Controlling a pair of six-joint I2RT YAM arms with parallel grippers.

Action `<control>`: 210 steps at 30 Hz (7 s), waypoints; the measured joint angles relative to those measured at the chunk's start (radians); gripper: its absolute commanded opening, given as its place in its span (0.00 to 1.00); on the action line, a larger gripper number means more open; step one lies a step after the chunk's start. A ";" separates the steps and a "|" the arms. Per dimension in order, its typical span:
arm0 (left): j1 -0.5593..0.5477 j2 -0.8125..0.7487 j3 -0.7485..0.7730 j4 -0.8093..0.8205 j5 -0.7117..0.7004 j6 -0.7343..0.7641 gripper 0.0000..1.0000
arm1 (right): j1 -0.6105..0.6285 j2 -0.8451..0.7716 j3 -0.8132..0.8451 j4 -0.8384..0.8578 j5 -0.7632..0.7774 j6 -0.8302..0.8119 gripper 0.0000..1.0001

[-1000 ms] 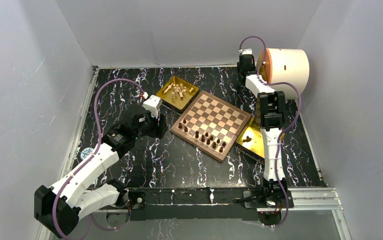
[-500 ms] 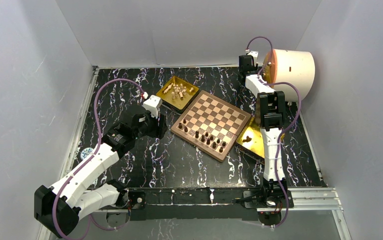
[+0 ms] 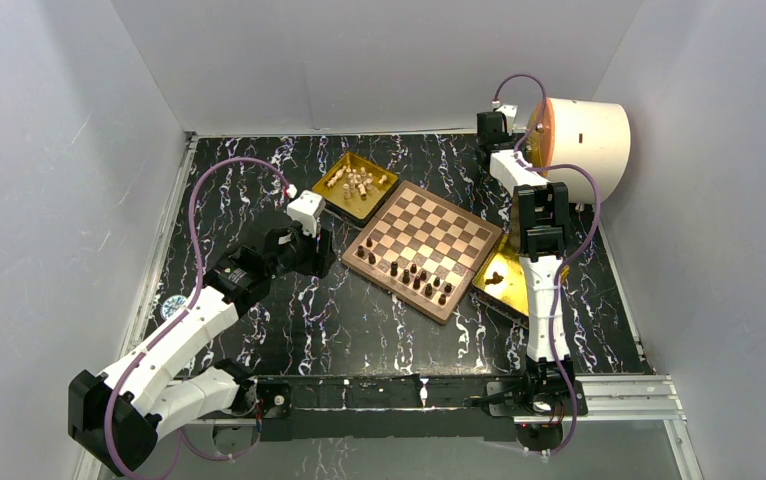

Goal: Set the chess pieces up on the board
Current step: Adjust the distractor at the center of the board, then pick up the chess piece at the center of the board, then place the chess piece on the chessboard.

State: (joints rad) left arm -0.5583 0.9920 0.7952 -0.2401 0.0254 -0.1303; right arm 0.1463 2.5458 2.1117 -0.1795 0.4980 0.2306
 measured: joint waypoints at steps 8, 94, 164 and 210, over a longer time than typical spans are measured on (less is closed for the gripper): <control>0.000 0.000 0.000 0.000 0.000 0.000 0.55 | 0.000 0.005 0.011 -0.005 -0.009 -0.019 0.10; 0.136 0.410 0.212 0.450 0.740 -0.903 0.39 | 0.487 -1.456 -1.392 0.489 -0.946 -0.064 0.00; 0.137 0.305 0.168 0.492 0.525 -0.951 0.00 | 0.491 -1.521 -1.487 0.736 -0.595 0.700 0.00; -0.237 0.751 0.307 0.287 -0.283 -0.188 0.00 | 0.491 -1.721 -1.356 -0.060 -0.384 0.238 0.00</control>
State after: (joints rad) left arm -0.7952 1.7432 1.1027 0.0467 -0.2573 -0.3183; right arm 0.6376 0.8246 0.7555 -0.2390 0.1139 0.4690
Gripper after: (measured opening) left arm 0.132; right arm 0.054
